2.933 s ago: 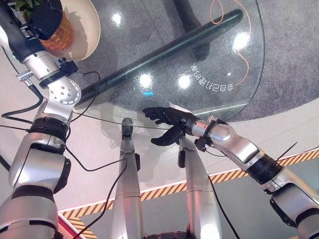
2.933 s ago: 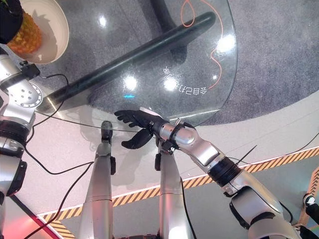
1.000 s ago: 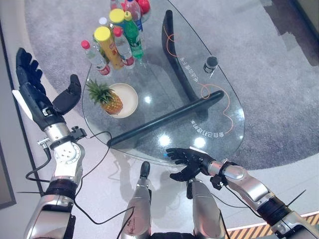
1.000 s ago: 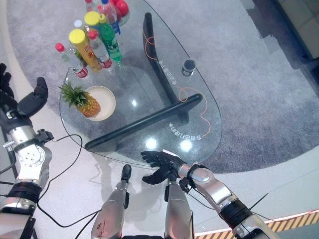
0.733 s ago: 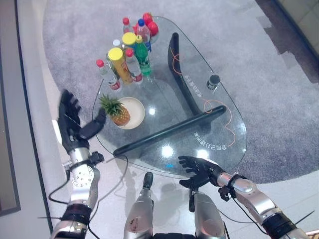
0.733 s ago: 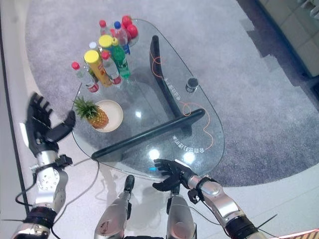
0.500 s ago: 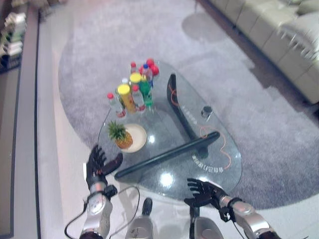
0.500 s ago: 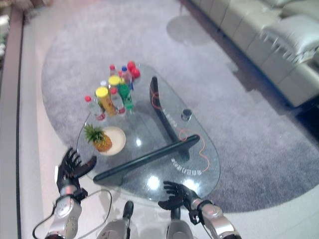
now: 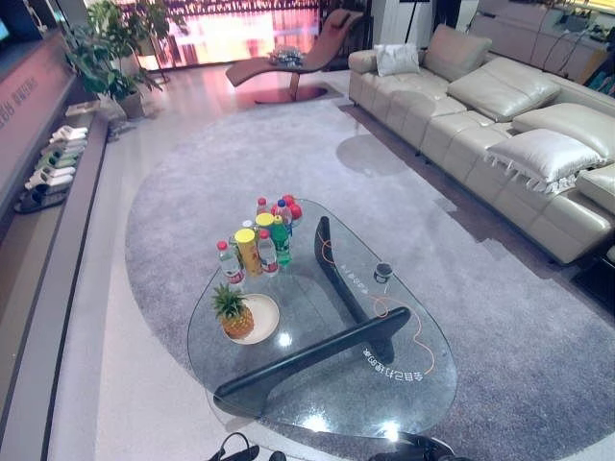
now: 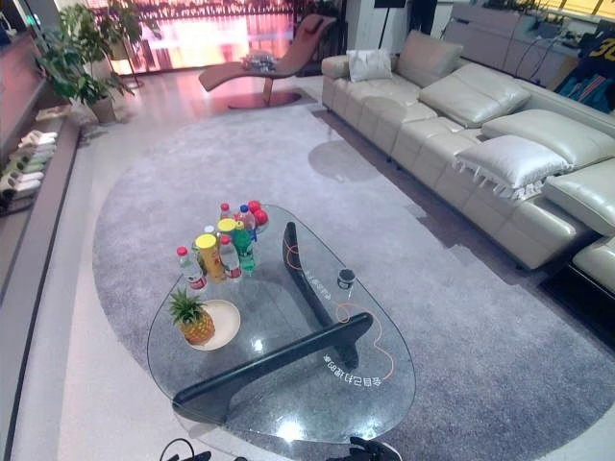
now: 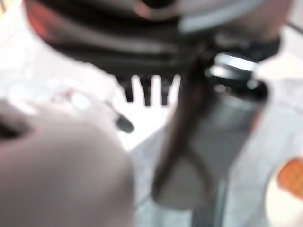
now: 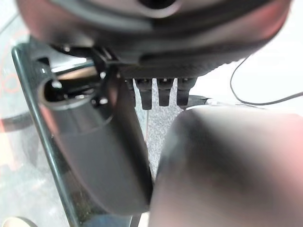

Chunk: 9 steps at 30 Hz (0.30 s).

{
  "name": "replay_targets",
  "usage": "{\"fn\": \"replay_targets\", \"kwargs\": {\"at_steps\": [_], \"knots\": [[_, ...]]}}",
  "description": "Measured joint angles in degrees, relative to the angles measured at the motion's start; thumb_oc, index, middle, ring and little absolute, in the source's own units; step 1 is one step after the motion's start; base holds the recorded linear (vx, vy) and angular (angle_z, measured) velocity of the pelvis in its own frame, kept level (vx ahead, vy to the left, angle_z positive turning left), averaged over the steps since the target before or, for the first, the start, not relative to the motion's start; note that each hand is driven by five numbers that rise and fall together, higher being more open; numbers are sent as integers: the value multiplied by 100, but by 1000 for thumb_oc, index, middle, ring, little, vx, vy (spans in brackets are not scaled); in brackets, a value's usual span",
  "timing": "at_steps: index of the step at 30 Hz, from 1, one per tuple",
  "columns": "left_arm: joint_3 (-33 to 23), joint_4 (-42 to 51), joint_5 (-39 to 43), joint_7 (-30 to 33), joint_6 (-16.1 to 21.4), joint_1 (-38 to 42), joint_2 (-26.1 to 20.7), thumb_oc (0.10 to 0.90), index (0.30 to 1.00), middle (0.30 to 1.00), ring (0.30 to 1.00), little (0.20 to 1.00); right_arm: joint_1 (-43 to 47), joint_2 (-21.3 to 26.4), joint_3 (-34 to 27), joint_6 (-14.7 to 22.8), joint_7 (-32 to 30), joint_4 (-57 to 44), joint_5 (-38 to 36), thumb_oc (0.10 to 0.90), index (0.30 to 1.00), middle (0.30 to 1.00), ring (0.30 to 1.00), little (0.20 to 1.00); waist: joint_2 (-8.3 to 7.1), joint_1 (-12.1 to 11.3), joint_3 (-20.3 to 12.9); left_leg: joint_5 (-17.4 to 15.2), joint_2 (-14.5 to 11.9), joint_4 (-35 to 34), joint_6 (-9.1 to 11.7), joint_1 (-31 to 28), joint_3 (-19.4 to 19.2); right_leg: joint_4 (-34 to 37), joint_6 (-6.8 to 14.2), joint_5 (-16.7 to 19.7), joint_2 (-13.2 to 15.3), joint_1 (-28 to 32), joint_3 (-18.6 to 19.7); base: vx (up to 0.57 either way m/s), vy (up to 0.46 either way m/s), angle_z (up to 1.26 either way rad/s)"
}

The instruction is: Pick up the fruit to the plate

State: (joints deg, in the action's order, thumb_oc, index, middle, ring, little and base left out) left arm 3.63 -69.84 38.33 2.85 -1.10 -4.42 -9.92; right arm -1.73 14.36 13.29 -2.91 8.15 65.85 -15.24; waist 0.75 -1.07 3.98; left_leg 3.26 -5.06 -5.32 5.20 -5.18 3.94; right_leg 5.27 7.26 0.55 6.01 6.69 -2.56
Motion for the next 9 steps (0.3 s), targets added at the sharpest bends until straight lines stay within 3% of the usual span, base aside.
{"fn": "replay_targets", "kwargs": {"at_steps": [9], "knots": [[2,-133,-118,-112,-143,111,-1,800,900,900,900,900,105,-29,-276,29,-104,434,-24,800,900,900,900,900,123,64,-172,12,-22,1,-17,-62,-164,1,-30,26,-5,-56,90,18,6,-5]]}}
